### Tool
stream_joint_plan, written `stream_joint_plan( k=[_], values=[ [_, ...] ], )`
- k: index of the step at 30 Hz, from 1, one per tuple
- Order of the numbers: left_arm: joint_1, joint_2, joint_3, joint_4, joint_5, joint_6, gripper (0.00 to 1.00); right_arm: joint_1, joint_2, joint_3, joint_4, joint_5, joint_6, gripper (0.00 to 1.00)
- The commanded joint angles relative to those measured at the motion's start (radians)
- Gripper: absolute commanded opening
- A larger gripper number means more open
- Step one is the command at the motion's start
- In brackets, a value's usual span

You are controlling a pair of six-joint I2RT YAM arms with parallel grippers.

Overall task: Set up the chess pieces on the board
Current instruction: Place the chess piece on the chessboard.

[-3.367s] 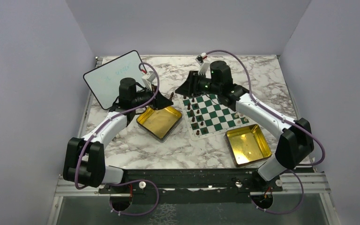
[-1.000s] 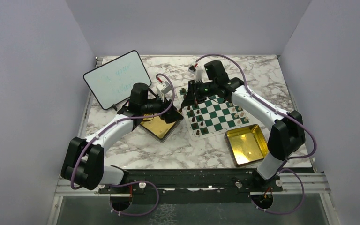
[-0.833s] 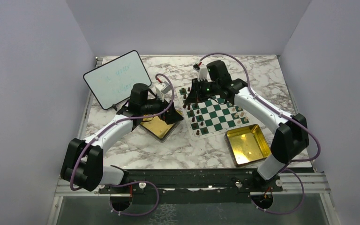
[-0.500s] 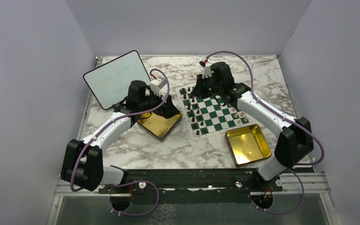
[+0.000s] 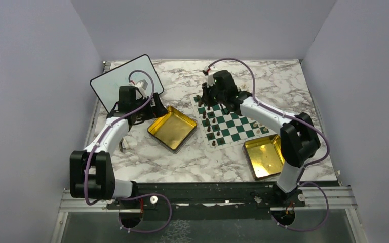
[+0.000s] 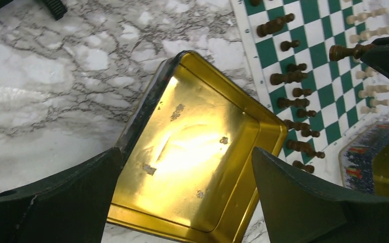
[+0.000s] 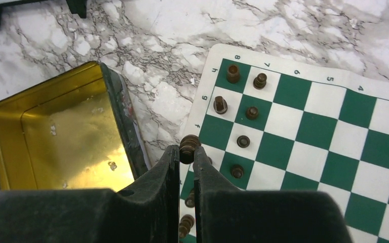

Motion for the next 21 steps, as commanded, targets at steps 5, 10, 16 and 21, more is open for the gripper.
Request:
stream_joint_plan(
  k=[5, 10, 16, 21],
  values=[
    [0.021, -0.013, -0.01, -0.126, -0.249, -0.008, 0.99, 0.048, 0.131, 0.088, 0.062, 0.095, -0.078, 0.06],
    [0.025, -0.065, -0.026, -0.137, -0.323, -0.015, 0.99, 0.058, 0.178, 0.108, 0.043, 0.136, -0.101, 0.06],
    [0.026, -0.111, -0.056, -0.131, -0.342, -0.028, 0.99, 0.064, 0.2, 0.099, 0.046, 0.156, -0.11, 0.06],
    [0.028, -0.091, -0.063, -0.127, -0.31, -0.021, 0.99, 0.066, 0.212, 0.091, 0.051, 0.17, -0.109, 0.06]
  ],
)
